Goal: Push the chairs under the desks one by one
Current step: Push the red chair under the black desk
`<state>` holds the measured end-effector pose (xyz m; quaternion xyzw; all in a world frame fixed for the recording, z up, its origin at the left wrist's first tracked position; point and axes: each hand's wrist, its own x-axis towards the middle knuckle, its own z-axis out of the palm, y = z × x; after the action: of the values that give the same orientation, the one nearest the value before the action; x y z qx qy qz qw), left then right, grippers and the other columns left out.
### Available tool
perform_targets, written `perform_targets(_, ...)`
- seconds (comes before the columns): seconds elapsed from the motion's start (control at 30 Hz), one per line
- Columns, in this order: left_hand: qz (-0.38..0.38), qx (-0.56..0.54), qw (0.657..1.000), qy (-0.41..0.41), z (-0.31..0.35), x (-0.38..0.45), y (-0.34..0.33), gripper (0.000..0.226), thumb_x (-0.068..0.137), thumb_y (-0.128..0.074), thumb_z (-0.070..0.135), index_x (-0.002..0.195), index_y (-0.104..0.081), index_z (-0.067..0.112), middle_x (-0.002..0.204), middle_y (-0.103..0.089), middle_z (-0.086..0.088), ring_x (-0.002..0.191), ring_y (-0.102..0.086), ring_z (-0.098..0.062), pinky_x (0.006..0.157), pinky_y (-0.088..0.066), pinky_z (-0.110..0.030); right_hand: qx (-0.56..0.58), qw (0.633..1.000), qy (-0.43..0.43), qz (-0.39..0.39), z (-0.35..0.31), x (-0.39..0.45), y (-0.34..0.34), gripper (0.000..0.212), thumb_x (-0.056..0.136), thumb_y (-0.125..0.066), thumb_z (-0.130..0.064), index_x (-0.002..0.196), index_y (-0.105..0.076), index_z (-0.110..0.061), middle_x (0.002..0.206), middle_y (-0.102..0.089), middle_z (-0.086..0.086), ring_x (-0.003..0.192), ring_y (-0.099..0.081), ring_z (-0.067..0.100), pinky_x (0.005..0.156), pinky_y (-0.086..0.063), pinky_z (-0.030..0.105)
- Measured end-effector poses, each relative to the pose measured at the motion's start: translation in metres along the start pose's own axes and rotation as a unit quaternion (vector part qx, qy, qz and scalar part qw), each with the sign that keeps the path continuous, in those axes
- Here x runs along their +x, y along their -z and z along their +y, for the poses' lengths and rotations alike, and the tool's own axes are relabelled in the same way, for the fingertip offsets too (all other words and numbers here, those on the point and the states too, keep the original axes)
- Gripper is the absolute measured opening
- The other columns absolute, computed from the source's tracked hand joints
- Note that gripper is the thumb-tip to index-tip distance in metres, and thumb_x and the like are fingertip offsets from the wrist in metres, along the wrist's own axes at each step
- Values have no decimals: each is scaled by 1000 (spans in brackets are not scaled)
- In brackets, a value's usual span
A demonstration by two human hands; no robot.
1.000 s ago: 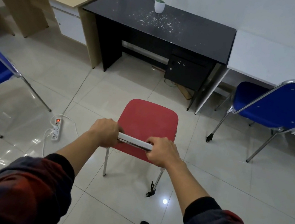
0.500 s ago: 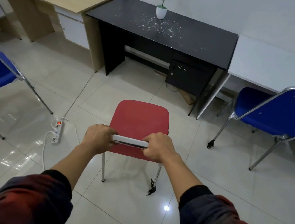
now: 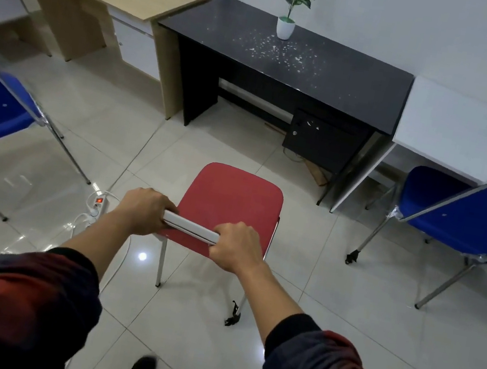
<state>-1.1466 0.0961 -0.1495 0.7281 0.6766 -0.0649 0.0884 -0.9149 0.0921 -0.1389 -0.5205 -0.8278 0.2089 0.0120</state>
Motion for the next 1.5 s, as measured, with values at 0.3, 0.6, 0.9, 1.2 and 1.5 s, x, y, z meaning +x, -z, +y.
perform_targets(0.3, -5, 11, 1000, 19, -9, 47, 16, 21, 84, -59, 37, 96, -75, 29, 77, -67, 3, 69, -63, -20, 63, -54, -31, -27, 996, -86, 24, 1, 60, 9, 33, 79, -62, -26, 109, -73, -33, 91, -72, 0, 85, -65, 26, 78, -51, 35)
perform_targets(0.6, -1, 14, 999, -33, -36, 113, 45, 25, 85, -57, 38, 97, -75, 26, 75, -65, 2, 67, -62, -20, 63, -56, -32, -55, 983, -165, 65, -6, 118, 20, 38, 77, -76, -42, 109, -63, -26, 99, -67, 1, 94, -63, 28, 83, -52, 41)
perform_targets(0.9, 9, -7, 998, -56, -85, 151, 56, 25, 84, -62, 44, 96, -76, 28, 75, -67, 3, 67, -62, -19, 60, -53, -30, -73, 977, -175, 95, -34, 166, 21, 16, 84, -69, -20, 99, -72, -22, 87, -69, 4, 81, -65, 29, 66, -50, 34)
perform_targets(1.2, 32, -6, 996, -79, -102, 187, 67, 29, 85, -63, 53, 96, -75, 29, 72, -66, 6, 62, -59, -15, 55, -50, -26, -90, 974, -183, 101, -34, 200, 31, 17, 84, -70, -27, 100, -72, -23, 83, -68, 2, 74, -62, 26, 62, -49, 32)
perform_targets(1.5, 17, -20, 1000, -3, -77, 205, 49, 23, 85, -59, 40, 95, -75, 28, 67, -62, 6, 60, -59, -15, 59, -55, -28, -99, 984, -141, 37, 3, 231, 44, 15, 83, -66, -24, 96, -72, -24, 84, -66, 2, 77, -63, 26, 62, -46, 32)
